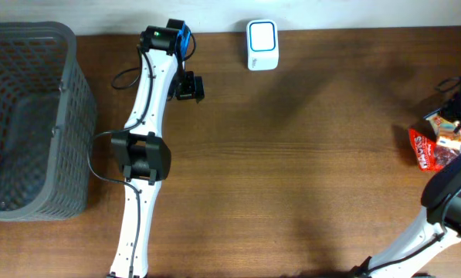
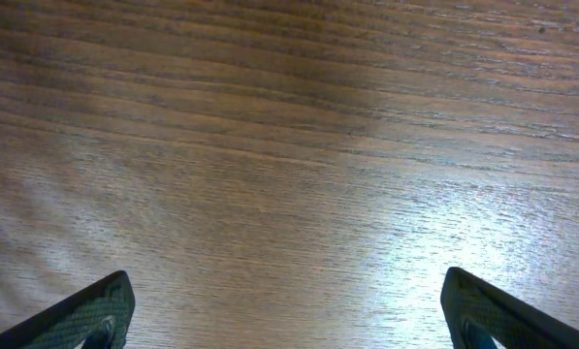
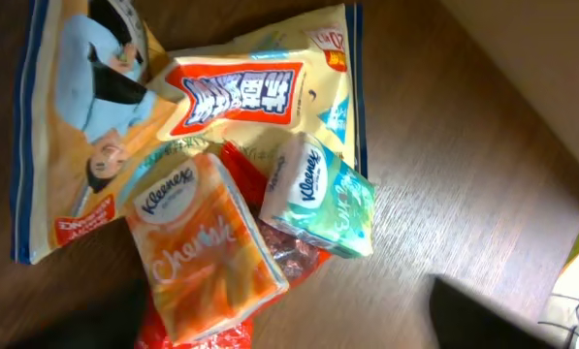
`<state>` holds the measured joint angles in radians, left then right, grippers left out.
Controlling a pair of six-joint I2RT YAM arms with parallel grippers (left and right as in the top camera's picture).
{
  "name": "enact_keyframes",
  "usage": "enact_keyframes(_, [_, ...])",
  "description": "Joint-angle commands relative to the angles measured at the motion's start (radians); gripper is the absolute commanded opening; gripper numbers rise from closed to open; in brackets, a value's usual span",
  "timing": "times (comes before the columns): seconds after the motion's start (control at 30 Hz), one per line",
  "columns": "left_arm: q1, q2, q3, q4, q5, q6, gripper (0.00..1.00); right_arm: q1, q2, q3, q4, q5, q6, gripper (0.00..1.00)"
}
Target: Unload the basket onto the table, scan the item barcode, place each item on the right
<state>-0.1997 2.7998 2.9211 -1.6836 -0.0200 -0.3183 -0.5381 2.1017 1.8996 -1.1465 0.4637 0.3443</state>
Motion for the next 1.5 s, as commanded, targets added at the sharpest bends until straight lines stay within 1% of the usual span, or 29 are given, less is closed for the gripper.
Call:
enact_keyframes(0.0, [0.006, -0.006, 0.019, -0.001, -0.014, -0.003, 0.99, 0.005, -0.095, 0.002, -0.003, -0.047, 0.042, 0.98])
enact_keyframes(0.1, [0.006, -0.006, 0.019, -0.001, -0.014, -0.003, 0.99, 0.008, -0.265, 0.002, -0.021, -0.156, 0.084, 0.98])
enact_keyframes(0.23, [0.006, -0.006, 0.019, -0.001, -0.014, -0.003, 0.99, 0.013, -0.524, -0.003, -0.167, -0.357, 0.08, 0.99])
enact_keyframes(0.27, [0.006, -0.006, 0.019, -0.001, -0.014, -0.003, 0.99, 0.026, -0.578, -0.014, -0.201, -0.399, 0.055, 0.98])
enact_keyframes(0.3, [0.006, -0.006, 0.019, -0.001, -0.014, -0.003, 0.99, 0.061, -0.655, -0.05, -0.238, -0.443, -0.006, 0.98])
enact_keyframes(0.37, [0.006, -0.006, 0.019, -0.001, -0.014, -0.003, 0.99, 0.122, -0.768, -0.136, -0.256, -0.454, -0.038, 0.98])
enact_keyframes(0.43, [0.006, -0.006, 0.019, -0.001, -0.014, -0.003, 0.99, 0.216, -0.966, -0.309, -0.227, -0.459, -0.037, 0.98])
enact_keyframes(0.5, [0.006, -0.006, 0.019, -0.001, -0.014, -0.003, 0.99, 0.267, -1.118, -0.435, -0.222, -0.484, -0.001, 0.98])
enact_keyframes(0.53, [0.006, -0.006, 0.019, -0.001, -0.014, -0.003, 0.99, 0.29, -1.244, -0.525, -0.29, -0.556, 0.012, 0.98])
enact_keyframes(0.63, [0.006, -0.006, 0.019, -0.001, -0.014, -0.003, 0.99, 0.289, -1.349, -0.572, -0.387, -0.562, 0.012, 0.98])
enact_keyframes(0.7, [0.006, -0.006, 0.019, -0.001, -0.014, -0.003, 0.99, 0.289, -1.395, -0.573, -0.444, -0.561, 0.012, 0.98])
enact_keyframes(0.93, [0.006, -0.006, 0.019, -0.001, -0.014, -0.003, 0.99, 0.291, -1.405, -0.573, -0.473, -0.579, 0.008, 0.99])
enact_keyframes(1.0, [0.006, -0.006, 0.019, -0.001, -0.014, -0.003, 0.99, 0.329, -1.407, -0.578, -0.441, -0.599, 0.008, 0.98])
enact_keyframes(1.03, [0.006, -0.006, 0.019, -0.001, -0.014, -0.003, 0.99, 0.367, -1.417, -0.584, -0.393, -0.594, -0.003, 0.98])
enact_keyframes(1.07, [0.006, -0.006, 0.019, -0.001, -0.014, -0.003, 0.99, 0.422, -1.45, -0.603, -0.33, -0.584, -0.028, 0.98])
enact_keyframes(1.17, [0.006, -0.006, 0.019, -0.001, -0.014, -0.003, 0.99, 0.494, -1.56, -0.701, -0.213, -0.583, -0.042, 0.98])
enact_keyframes(1.23, [0.006, -0.006, 0.019, -0.001, -0.014, -0.003, 0.99, 0.498, -1.692, -0.834, -0.097, -0.583, -0.042, 0.98])
enact_keyframes(1.27, [0.006, -0.006, 0.019, -0.001, -0.014, -0.003, 0.99, 0.498, -1.727, -0.872, -0.066, -0.584, -0.042, 0.98])
enact_keyframes(1.37, [0.006, -0.006, 0.019, -0.001, -0.014, -0.003, 0.99, 0.5, -1.934, -1.113, 0.128, -0.585, -0.042, 0.98])
enact_keyframes(1.47, [0.006, -0.006, 0.019, -0.001, -0.014, -0.003, 0.99, 0.521, -2.072, -1.29, 0.298, -0.584, -0.042, 0.98])
